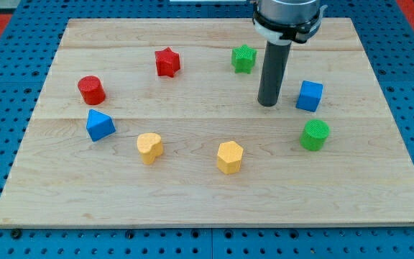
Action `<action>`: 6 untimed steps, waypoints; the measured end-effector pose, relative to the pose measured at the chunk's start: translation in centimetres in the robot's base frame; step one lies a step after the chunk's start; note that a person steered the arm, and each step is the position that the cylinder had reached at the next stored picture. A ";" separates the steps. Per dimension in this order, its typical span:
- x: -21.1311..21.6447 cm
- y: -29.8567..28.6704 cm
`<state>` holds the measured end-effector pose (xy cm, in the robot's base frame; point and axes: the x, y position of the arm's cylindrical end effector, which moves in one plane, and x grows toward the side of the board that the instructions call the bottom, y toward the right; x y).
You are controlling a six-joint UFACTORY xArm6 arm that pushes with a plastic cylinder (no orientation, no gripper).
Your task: Nudge the blue cube down a bit
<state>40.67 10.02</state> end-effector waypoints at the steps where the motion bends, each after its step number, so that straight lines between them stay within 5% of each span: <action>1: 0.1 0.7; 4: -1.0 5.1; 6: -3.5 -6.6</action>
<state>37.13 3.42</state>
